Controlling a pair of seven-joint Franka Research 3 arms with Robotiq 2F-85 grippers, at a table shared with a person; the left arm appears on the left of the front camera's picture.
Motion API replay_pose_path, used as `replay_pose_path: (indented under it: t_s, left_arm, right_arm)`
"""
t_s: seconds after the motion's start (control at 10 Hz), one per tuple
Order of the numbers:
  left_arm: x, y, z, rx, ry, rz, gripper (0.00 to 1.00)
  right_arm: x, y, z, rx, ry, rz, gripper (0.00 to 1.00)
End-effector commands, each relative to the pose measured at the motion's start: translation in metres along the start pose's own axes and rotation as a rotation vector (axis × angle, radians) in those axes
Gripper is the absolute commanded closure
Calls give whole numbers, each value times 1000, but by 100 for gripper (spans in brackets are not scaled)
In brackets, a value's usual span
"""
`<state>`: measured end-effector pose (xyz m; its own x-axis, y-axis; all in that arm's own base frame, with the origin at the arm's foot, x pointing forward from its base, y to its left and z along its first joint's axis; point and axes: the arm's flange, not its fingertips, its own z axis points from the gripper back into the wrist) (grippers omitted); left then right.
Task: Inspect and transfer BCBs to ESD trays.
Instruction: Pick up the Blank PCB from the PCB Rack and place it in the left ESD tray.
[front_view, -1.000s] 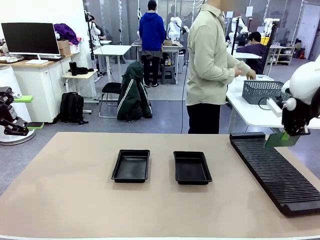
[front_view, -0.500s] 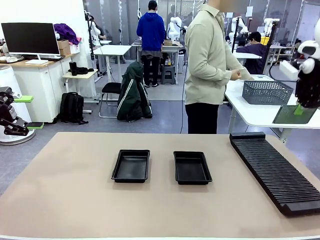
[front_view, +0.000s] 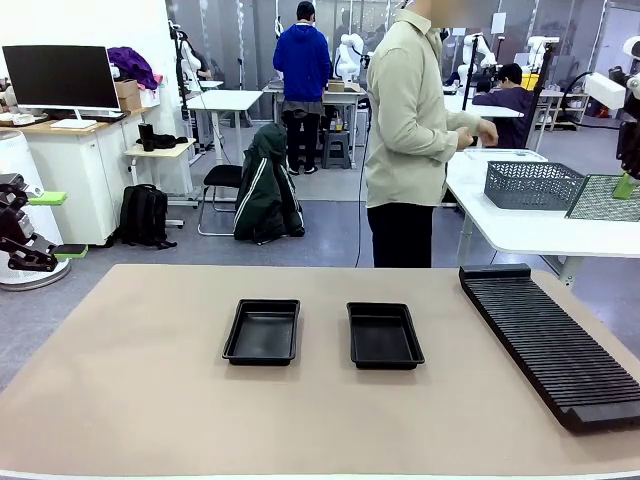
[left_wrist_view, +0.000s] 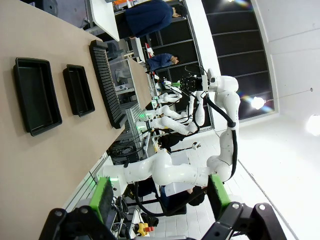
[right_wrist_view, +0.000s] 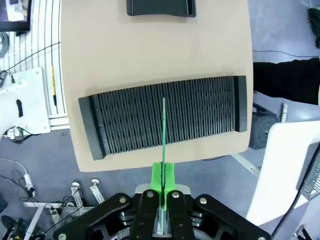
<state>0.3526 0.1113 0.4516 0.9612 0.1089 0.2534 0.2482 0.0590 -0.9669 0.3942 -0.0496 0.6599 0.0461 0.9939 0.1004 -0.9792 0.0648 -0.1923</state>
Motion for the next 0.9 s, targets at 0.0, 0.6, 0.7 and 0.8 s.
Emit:
replay_pose_path:
  t_s: [0.0,0.6,0.7,0.8]
  left_arm:
    - [0,-1,0,-3,-4,-1,0]
    - [0,-1,0,-3,-4,-1,0]
    - [0,-1,0,-3,-4,-1,0]
    - [0,-1,0,-3,-4,-1,0]
  right_arm:
    - [1,-4,6,25,-36,-37,98]
    - [-3,0,3,5,-4,-7,98]
    - [-3,0,3,5,-4,-7,98]
    - [-3,0,3,5,-4,-7,98]
